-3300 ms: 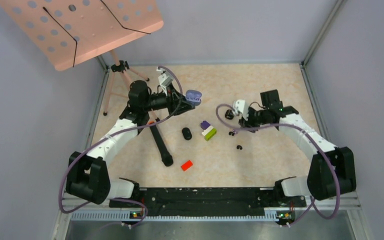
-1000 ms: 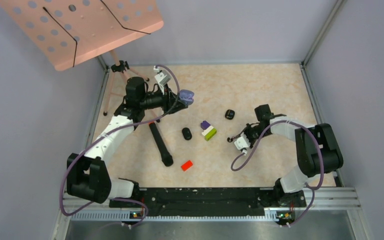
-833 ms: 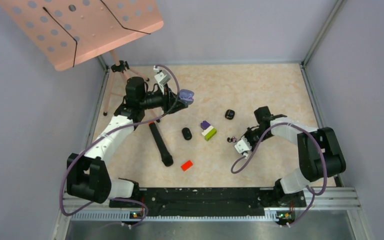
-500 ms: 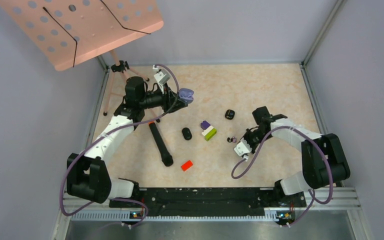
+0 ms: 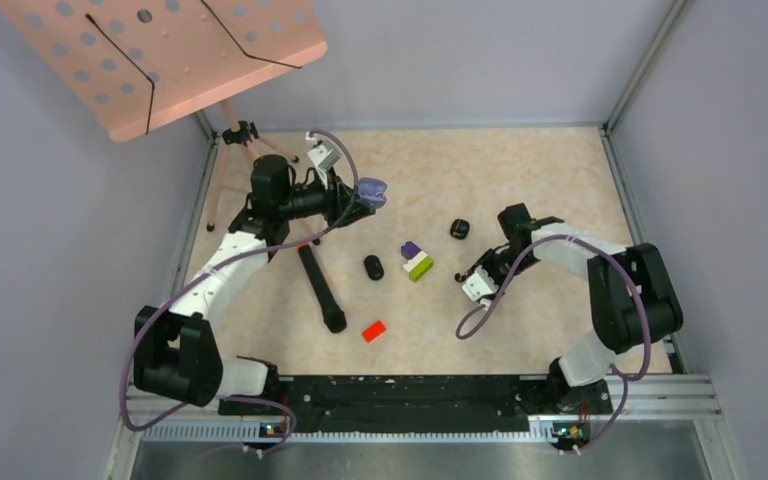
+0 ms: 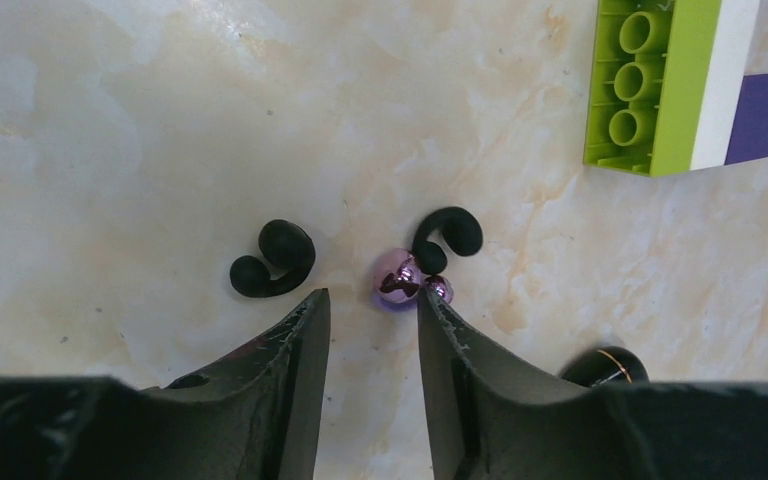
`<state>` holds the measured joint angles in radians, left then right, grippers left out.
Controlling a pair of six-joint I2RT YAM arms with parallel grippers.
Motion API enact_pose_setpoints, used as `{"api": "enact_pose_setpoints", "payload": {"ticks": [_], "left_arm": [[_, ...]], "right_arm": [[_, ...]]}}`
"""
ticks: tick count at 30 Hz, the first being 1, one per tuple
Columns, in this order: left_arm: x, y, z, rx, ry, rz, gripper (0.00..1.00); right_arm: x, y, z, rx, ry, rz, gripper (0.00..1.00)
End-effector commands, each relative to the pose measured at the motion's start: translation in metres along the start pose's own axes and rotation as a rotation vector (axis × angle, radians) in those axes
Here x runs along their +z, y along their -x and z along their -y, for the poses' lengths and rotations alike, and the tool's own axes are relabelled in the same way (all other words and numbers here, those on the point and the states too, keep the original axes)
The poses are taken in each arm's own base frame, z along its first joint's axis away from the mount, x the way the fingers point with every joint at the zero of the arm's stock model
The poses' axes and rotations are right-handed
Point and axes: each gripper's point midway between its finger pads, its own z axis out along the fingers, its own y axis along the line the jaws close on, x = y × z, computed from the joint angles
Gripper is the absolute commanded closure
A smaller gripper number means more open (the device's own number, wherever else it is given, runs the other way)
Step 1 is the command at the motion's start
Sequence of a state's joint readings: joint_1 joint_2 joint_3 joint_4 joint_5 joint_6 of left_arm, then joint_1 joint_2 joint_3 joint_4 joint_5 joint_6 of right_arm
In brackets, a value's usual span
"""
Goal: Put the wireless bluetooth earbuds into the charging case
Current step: Adjust the earbud at the center of the board.
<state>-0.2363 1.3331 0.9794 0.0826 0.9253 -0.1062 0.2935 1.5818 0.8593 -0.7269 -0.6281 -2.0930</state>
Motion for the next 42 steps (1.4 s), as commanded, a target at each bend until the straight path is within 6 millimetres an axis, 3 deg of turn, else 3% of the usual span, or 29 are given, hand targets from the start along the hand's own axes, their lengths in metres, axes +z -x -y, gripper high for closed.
{"api": "enact_pose_setpoints", "payload": {"ticks": [1, 6, 12, 16, 21, 27, 33, 36, 42], "left_arm": [[-0.002, 0.01, 0.001, 0.04, 0.003, 0.034, 1.0], [-0.002, 0.009, -0.001, 0.037, 0.006, 0.034, 1.0], [-0.001, 0.01, -0.002, 0.032, 0.007, 0.033, 1.0], [0.0, 0.01, -0.003, 0.027, 0.006, 0.034, 1.0], [0.001, 0.017, -0.002, 0.034, 0.0, 0.041, 1.0], [0.004, 0.019, -0.005, 0.025, -0.004, 0.056, 1.0], [0.007, 0.024, -0.006, 0.015, -0.014, 0.068, 1.0], [0.007, 0.027, -0.006, 0.018, -0.014, 0.074, 1.0], [0.006, 0.027, -0.004, 0.017, -0.016, 0.073, 1.0]], "right_arm": [[0.001, 0.002, 0.018, -0.115, -0.007, 0.022, 0.6], [0.01, -0.001, 0.023, -0.026, -0.008, 0.021, 0.63], [0.008, 0.0, 0.035, 0.097, -0.042, 0.019, 0.89], [-0.005, 0.002, 0.039, 0.211, -0.073, -0.009, 0.94], [-0.032, 0.009, 0.04, 0.486, -0.126, -0.094, 0.95], [-0.048, -0.007, 0.024, 0.918, -0.213, -0.305, 0.96], [-0.037, -0.027, 0.015, 1.341, -0.233, -0.442, 0.91], [-0.03, -0.031, 0.023, 1.482, -0.234, -0.457, 0.81], [-0.04, -0.031, 0.048, 1.463, -0.307, -0.412, 0.64]]}}
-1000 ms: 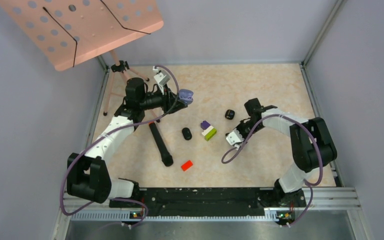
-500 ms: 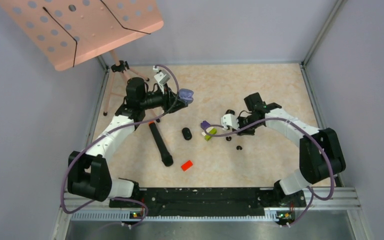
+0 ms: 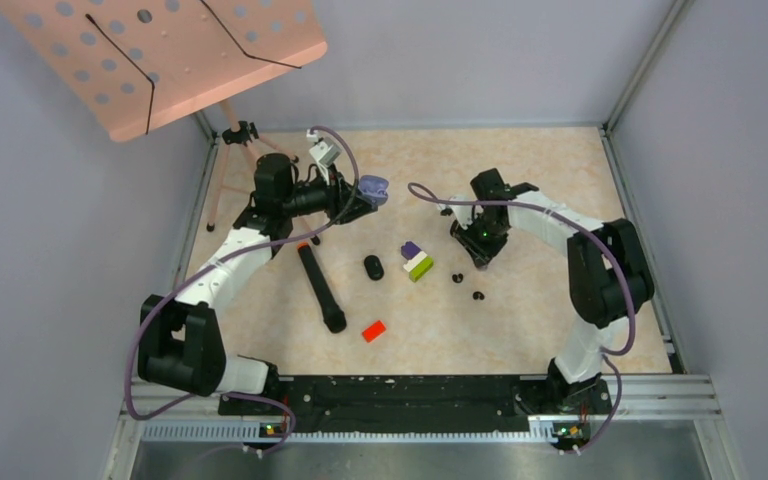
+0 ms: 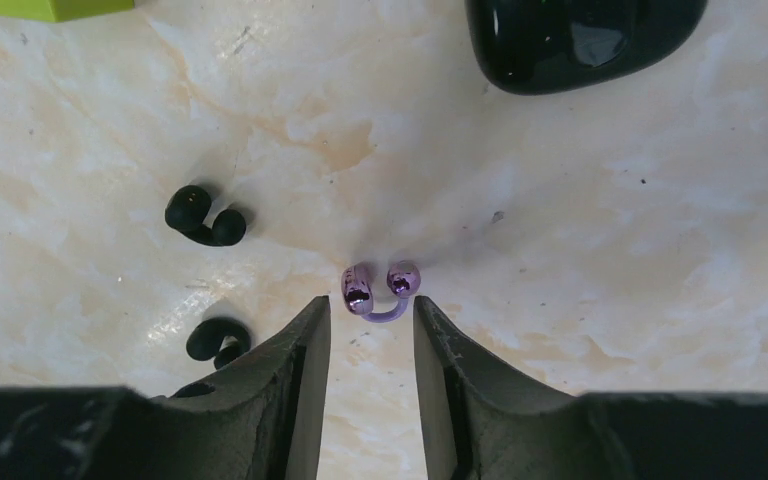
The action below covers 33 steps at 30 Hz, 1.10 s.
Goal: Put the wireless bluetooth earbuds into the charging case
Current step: Adjust the earbud at the center of the board, then pick up the earbud from the center of the board.
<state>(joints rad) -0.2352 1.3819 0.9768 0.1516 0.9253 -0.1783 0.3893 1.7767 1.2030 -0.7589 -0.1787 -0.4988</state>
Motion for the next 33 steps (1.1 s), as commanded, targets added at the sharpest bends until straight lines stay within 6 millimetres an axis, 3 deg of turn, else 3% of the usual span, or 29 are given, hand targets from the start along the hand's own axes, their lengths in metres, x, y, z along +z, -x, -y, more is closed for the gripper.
{"api": "enact_pose_setpoints", "payload": {"ticks": [1, 6, 9, 12, 15, 17, 19, 27, 33], "left_arm": [[-0.001, 0.029, 0.006, 0.075, -0.017, 0.062, 1.0], [-0.003, 0.03, 0.007, 0.078, -0.011, 0.068, 1.0], [-0.004, 0.029, 0.008, 0.074, -0.009, 0.069, 1.0], [-0.004, 0.028, 0.009, 0.073, -0.012, 0.066, 1.0], [-0.004, 0.026, 0.009, 0.065, -0.015, 0.057, 1.0], [-0.003, 0.027, 0.009, 0.068, -0.018, 0.055, 1.0], [-0.003, 0.028, 0.008, 0.072, -0.018, 0.054, 1.0], [-0.005, 0.024, 0.007, 0.091, -0.006, 0.035, 1.0], [-0.006, 0.023, 0.004, 0.096, 0.005, 0.029, 1.0]], "right_arm": [[-0.023, 0.022, 0.005, 0.031, -0.054, 0.078, 0.63], [-0.035, 0.019, 0.009, -0.003, -0.099, 0.136, 0.63], [-0.044, 0.024, -0.011, -0.057, -0.02, 0.213, 0.75], [-0.062, 0.022, -0.04, -0.379, 0.047, 0.347, 0.81], [-0.068, 0.003, -0.045, -0.829, -0.031, 0.427, 0.79], [-0.06, -0.014, -0.04, -1.088, -0.091, 0.419, 0.78], [-0.048, -0.026, -0.033, -1.214, -0.103, 0.379, 0.78], [-0.025, -0.012, -0.008, -1.312, 0.004, 0.359, 0.75], [-0.013, -0.009, -0.005, -1.426, 0.022, 0.352, 0.73]]}}
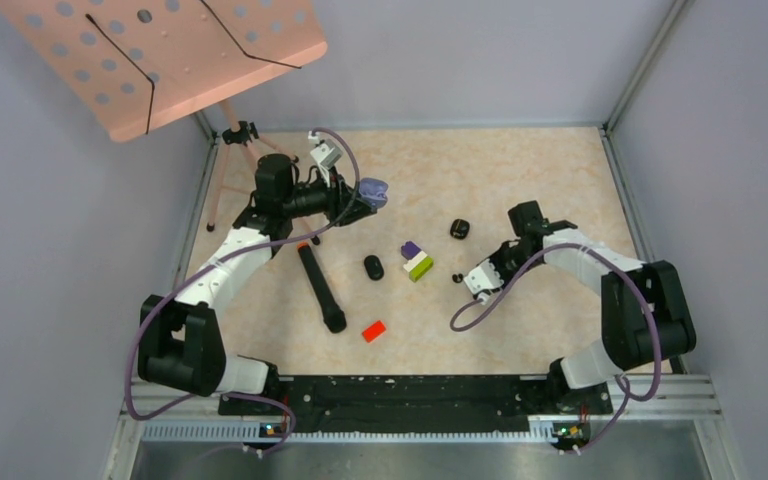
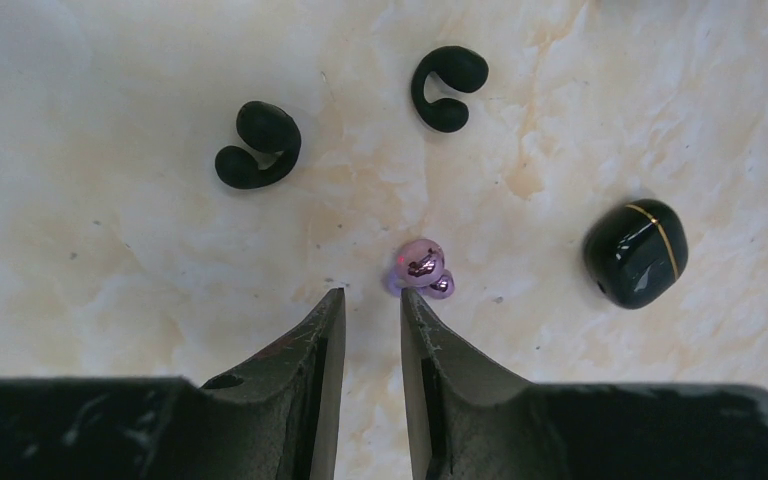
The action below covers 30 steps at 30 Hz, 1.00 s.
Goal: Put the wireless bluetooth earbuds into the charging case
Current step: Pick up the earbud from the center of the board.
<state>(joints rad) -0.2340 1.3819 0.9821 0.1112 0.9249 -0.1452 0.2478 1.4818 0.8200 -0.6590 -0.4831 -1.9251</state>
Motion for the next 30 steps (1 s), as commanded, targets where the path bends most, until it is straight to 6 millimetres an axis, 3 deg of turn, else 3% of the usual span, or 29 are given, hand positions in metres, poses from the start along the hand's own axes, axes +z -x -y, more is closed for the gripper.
{"api": "enact_pose_setpoints", "payload": {"ticks": [1, 18, 30], "left_arm": [[-0.005, 0.028, 0.005, 0.093, 0.002, 0.05, 1.0], [-0.004, 0.026, -0.003, 0.085, 0.014, 0.049, 1.0], [-0.004, 0.022, -0.005, 0.076, 0.024, 0.046, 1.0]], "right_arm": [[0.0, 0.001, 0.02, -0.149, -0.024, 0.037, 0.73], [0.016, -0.01, 0.023, -0.187, 0.03, 0.046, 0.72], [0.023, -0.004, 0.041, -0.179, 0.007, 0.076, 0.77]]}}
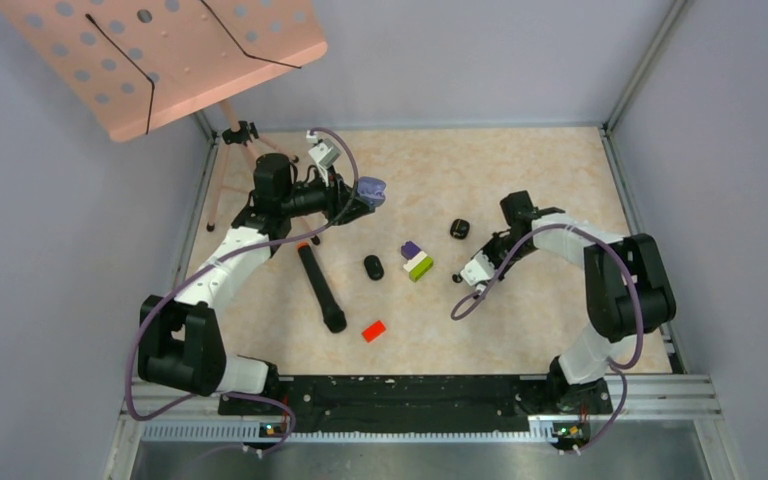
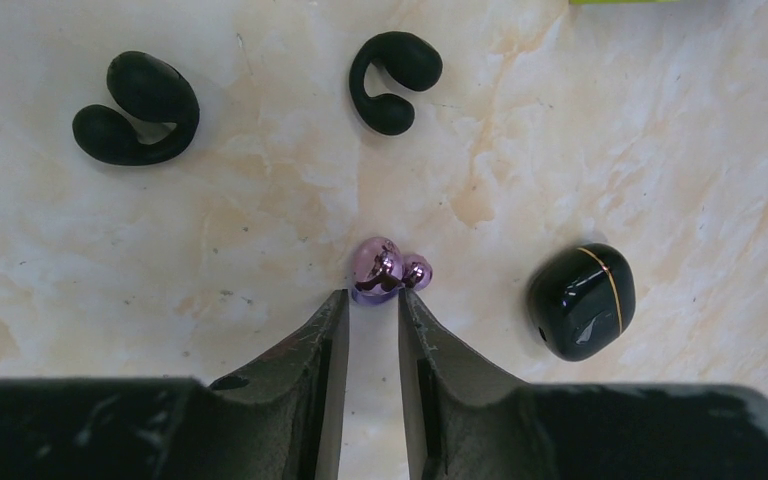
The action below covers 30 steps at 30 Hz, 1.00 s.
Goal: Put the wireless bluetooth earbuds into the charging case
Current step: Pick up the earbud from the center of the board.
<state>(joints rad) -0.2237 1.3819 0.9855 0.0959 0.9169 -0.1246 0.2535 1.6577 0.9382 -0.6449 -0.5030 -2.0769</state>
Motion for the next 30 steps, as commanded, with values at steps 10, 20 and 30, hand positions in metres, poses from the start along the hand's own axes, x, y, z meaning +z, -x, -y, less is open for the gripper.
{"api": "enact_pose_setpoints", "payload": {"ticks": [10, 20, 30], "left_arm": [[-0.003, 0.022, 0.0, 0.07, 0.013, 0.05, 1.0], [-0.004, 0.022, 0.001, 0.068, 0.012, 0.059, 1.0], [-0.004, 0.022, 0.002, 0.067, 0.009, 0.062, 1.0]], "right_arm": [[0.004, 0.045, 0.016, 0.023, 0.013, 0.1, 0.82], [0.009, 0.064, 0.028, 0.368, 0.06, 0.101, 0.93], [0.008, 0.074, 0.052, 0.872, 0.068, 0.064, 1.0]]}}
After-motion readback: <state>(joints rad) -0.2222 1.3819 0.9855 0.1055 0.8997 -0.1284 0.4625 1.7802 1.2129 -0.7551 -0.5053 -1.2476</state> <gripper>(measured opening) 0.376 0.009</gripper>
